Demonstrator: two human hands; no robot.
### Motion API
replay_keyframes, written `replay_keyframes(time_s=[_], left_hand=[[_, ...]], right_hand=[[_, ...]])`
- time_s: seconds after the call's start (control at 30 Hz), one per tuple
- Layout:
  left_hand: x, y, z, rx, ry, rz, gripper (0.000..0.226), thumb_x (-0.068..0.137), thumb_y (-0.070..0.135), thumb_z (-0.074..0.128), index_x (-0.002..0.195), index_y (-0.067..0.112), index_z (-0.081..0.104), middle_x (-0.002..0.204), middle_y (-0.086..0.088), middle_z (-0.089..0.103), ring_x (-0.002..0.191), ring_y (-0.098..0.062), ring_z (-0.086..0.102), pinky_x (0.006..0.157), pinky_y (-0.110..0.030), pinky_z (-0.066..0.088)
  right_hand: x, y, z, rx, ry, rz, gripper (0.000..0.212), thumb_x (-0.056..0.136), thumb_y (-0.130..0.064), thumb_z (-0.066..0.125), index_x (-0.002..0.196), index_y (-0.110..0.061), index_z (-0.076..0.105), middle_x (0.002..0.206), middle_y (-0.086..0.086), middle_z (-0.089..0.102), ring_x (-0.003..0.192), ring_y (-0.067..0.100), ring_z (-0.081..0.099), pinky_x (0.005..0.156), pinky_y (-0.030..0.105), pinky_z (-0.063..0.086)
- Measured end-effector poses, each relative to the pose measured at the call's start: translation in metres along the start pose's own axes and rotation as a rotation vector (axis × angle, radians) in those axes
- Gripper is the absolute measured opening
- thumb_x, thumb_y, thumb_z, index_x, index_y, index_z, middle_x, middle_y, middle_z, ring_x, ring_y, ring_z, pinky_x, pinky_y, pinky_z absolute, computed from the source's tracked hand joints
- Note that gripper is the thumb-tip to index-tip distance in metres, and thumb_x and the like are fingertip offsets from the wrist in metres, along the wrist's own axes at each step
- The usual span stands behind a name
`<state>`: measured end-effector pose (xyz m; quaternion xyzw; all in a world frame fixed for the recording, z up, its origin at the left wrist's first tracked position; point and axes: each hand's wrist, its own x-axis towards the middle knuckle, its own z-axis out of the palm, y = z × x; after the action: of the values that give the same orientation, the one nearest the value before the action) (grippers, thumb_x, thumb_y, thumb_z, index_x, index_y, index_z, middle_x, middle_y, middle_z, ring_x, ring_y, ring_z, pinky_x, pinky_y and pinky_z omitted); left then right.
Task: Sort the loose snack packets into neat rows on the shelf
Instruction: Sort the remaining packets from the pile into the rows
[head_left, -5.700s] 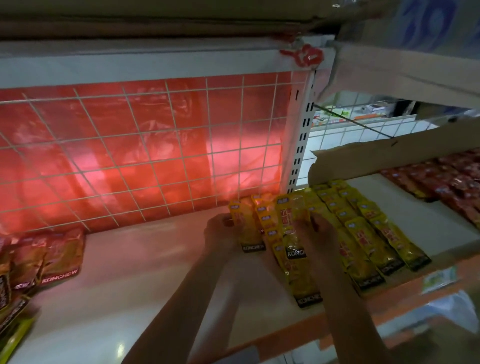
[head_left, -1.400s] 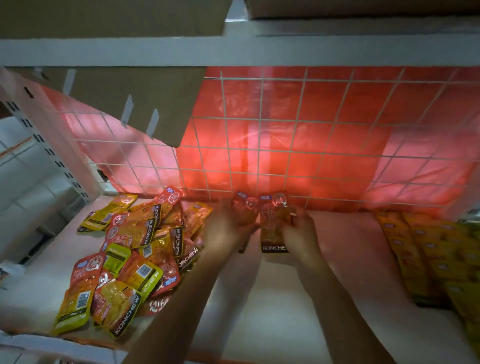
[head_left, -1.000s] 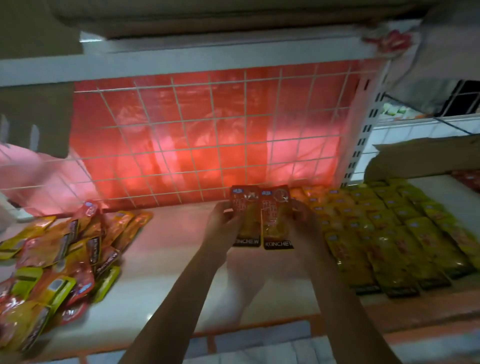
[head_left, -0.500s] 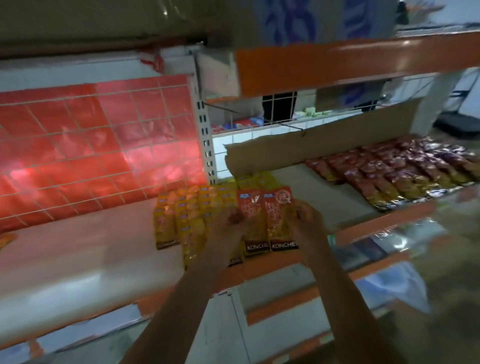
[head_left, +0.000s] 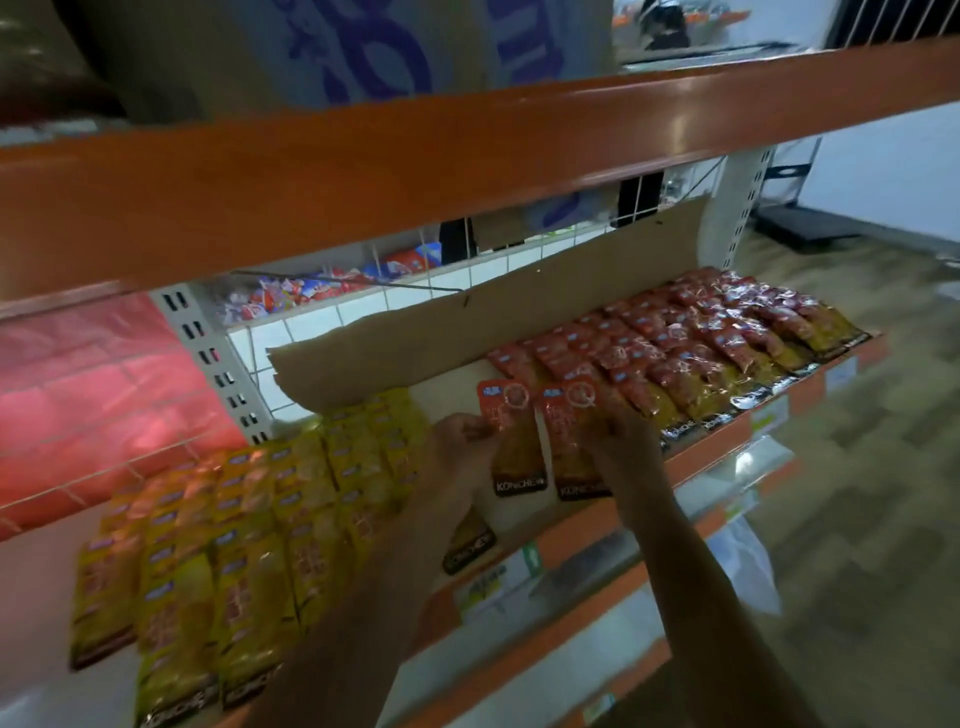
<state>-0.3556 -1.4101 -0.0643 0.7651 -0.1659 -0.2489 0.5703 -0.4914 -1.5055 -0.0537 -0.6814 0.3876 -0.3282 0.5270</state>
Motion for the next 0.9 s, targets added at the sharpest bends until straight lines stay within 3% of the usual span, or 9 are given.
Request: replay_keyframes(time_s=[0.1,0.17,0.33,0.47,0.53,0.6,0.67,0.77,0.9], left_hand=[[0.031,-0.002,0.022,0.080,0.023,0.013,0.027,0.060,0.044,0.079,0.074,0.025,0.065,0.088,-0.002,0.072,0.082,-0.019,0.069,0.078,-0.041,0.058],[0.047,-0.004,0.034,0.130,0.045,0.006,0.040,0.047,0.058,0.072,0.073,0.028,0.065,0.083,0.004,0.072,0.078,-0.018,0.070,0.075,-0.041,0.059],[0.065,0.003,0.059,0.201,0.062,0.000,0.023,0.072,0.038,0.079,0.084,0.023,0.067,0.090,0.003,0.071,0.084,-0.014,0.066,0.079,-0.032,0.054],[0.080,0.004,0.075,0.203,0.132,-0.044,0.030,0.072,0.038,0.077,0.094,0.019,0.071,0.092,0.002,0.072,0.085,-0.015,0.067,0.082,-0.036,0.055],[0.084,0.004,0.081,0.229,0.140,-0.047,0.032,0.072,0.040,0.077,0.096,0.020,0.071,0.093,0.002,0.072,0.088,-0.015,0.066,0.083,-0.036,0.055],[0.086,0.003,0.085,0.257,0.150,-0.049,0.033,0.074,0.040,0.076,0.099,0.020,0.070,0.095,0.003,0.071,0.090,-0.016,0.065,0.085,-0.035,0.054],[0.086,0.003,0.089,0.287,0.169,-0.064,0.034,0.075,0.040,0.075,0.102,0.019,0.070,0.097,0.003,0.070,0.092,-0.016,0.065,0.085,-0.034,0.054],[0.086,0.003,0.094,0.322,0.213,-0.063,0.035,0.078,0.039,0.074,0.105,0.017,0.070,0.099,0.001,0.071,0.094,-0.016,0.066,0.085,-0.031,0.053],[0.084,0.006,0.102,0.417,0.273,-0.063,0.034,0.082,0.041,0.069,0.109,0.019,0.067,0.103,0.002,0.071,0.098,-0.017,0.065,0.078,-0.024,0.046]], right_hand=[[0.031,0.006,-0.011,-0.017,0.028,0.017,0.023,0.085,-0.003,0.058,0.079,-0.025,0.061,0.068,0.003,0.056,0.057,0.015,0.047,0.054,0.028,0.036],[0.050,0.009,-0.017,-0.020,0.036,0.020,0.015,0.086,-0.003,0.057,0.084,-0.017,0.063,0.071,0.005,0.057,0.058,0.015,0.047,0.053,0.027,0.036],[0.088,0.018,-0.026,-0.072,0.054,0.035,0.014,0.088,-0.009,0.057,0.100,-0.013,0.063,0.073,0.003,0.059,0.060,0.016,0.051,0.049,0.023,0.040],[0.111,0.017,-0.033,-0.033,0.029,0.042,0.008,0.085,-0.007,0.058,0.084,-0.013,0.063,0.071,0.012,0.057,0.064,0.021,0.048,0.056,0.032,0.037],[0.121,0.014,-0.036,-0.037,-0.007,0.058,0.012,0.085,-0.008,0.060,0.097,-0.008,0.065,0.081,0.021,0.062,0.067,0.028,0.055,0.057,0.036,0.044],[0.131,0.013,-0.038,-0.053,-0.054,0.069,0.032,0.087,-0.012,0.061,0.119,-0.008,0.060,0.082,0.014,0.064,0.067,0.025,0.057,0.057,0.034,0.047],[0.141,0.014,-0.039,-0.041,-0.091,0.066,0.036,0.088,-0.012,0.060,0.123,-0.009,0.057,0.077,0.004,0.061,0.067,0.018,0.053,0.059,0.031,0.043],[0.149,0.016,-0.038,-0.028,-0.133,0.068,0.040,0.088,-0.010,0.059,0.127,-0.010,0.055,0.075,0.005,0.061,0.066,0.015,0.050,0.057,0.029,0.041],[0.154,0.021,-0.036,-0.065,-0.232,0.005,0.014,0.085,-0.008,0.060,0.090,-0.021,0.057,0.060,-0.003,0.049,0.049,0.008,0.039,0.045,0.026,0.033]])
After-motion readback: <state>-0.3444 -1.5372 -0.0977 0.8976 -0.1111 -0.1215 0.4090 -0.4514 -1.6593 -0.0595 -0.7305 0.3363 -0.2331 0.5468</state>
